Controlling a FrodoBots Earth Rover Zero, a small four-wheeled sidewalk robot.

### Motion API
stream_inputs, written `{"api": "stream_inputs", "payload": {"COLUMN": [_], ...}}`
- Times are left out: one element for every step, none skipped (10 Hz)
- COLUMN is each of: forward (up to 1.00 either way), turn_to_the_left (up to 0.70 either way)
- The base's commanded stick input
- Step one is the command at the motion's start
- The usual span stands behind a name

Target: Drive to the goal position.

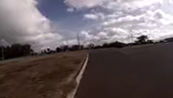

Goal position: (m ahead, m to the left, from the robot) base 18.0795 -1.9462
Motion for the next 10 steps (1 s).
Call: {"api": "stream_inputs", "payload": {"forward": [0.74,0.74,0.74,0.74,0.74,0.74,0.74,0.74,0.74,0.74], "turn_to_the_left": [-0.10,-0.23,0.00,0.00,-0.14,-0.30,-0.31,-0.31,-0.31,-0.31]}}
